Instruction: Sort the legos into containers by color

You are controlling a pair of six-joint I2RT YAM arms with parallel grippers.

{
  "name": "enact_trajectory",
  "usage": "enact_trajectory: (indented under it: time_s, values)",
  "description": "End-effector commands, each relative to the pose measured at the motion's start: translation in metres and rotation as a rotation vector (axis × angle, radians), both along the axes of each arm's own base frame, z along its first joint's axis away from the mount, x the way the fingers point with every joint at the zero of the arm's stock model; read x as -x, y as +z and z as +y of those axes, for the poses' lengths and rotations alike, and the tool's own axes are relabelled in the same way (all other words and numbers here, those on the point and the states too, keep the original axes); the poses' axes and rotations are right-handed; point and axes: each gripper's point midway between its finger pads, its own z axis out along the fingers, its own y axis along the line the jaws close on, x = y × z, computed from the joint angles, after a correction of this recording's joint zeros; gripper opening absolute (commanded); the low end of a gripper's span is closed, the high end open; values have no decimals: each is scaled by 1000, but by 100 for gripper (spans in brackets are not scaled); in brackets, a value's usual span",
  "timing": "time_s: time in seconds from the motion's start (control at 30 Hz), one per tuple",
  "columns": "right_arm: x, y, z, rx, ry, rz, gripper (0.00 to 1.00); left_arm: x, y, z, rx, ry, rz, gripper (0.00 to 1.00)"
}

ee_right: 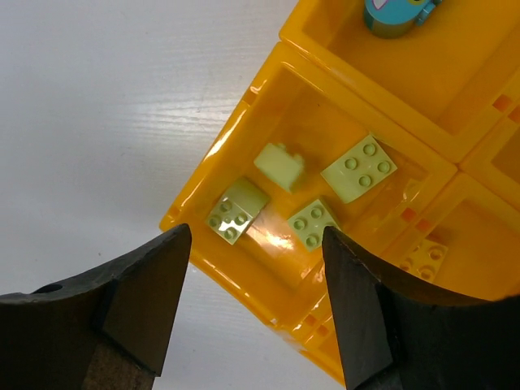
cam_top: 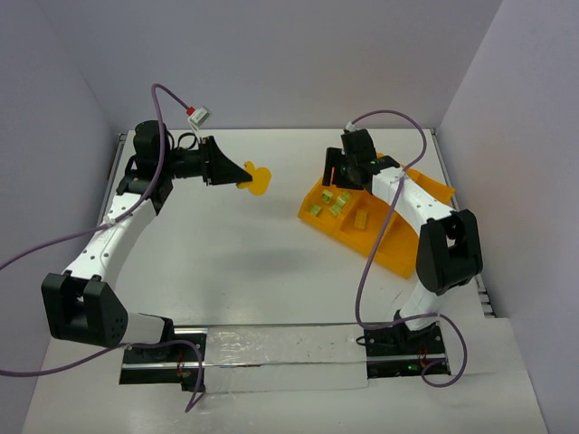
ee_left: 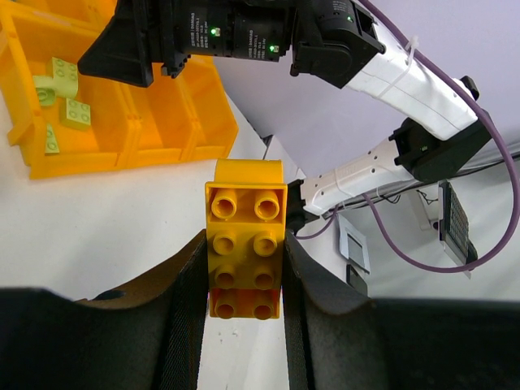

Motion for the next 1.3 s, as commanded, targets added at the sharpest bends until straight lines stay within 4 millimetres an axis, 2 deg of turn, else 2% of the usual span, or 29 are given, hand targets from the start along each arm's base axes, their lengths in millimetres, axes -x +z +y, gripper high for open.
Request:
enact_trajectory:
  time_s: [0.0, 0.13, 0.2, 0.33, 0.5, 0.57, 0.7, 1.0, 1.13, 1.27]
  values:
    - [-3, 53, 9, -39, 21, -125, 72, 7, 16, 3, 5, 3, -71, 0]
    - [28, 97, 34, -199, 170, -238, 67, 8, 16, 3, 10, -4, -75, 0]
    - [54, 129, 62, -348, 349, -323, 69, 8, 16, 3, 13, -6, -77, 0]
    - [104, 163, 106, -535, 640, -349, 73, 10, 16, 1, 19, -19, -76, 0]
    - [132, 193, 138, -674, 823, -372, 80, 12, 17, 2, 7, -19, -85, 0]
    - [136, 195, 148, -719, 861, -332, 83, 14, 18, 2, 10, -22, -92, 0]
    - [147, 209, 164, -762, 950, -369, 84, 16, 16, 2, 13, -24, -84, 0]
    - [143, 218, 184, -811, 986, -369, 84, 20, 19, -1, 21, -41, -91, 0]
    - [143, 220, 196, -839, 1008, -364, 80, 20, 18, -2, 22, -38, -83, 0]
    - [144, 222, 200, -856, 1021, -360, 67, 20, 18, -3, 23, -46, -84, 0]
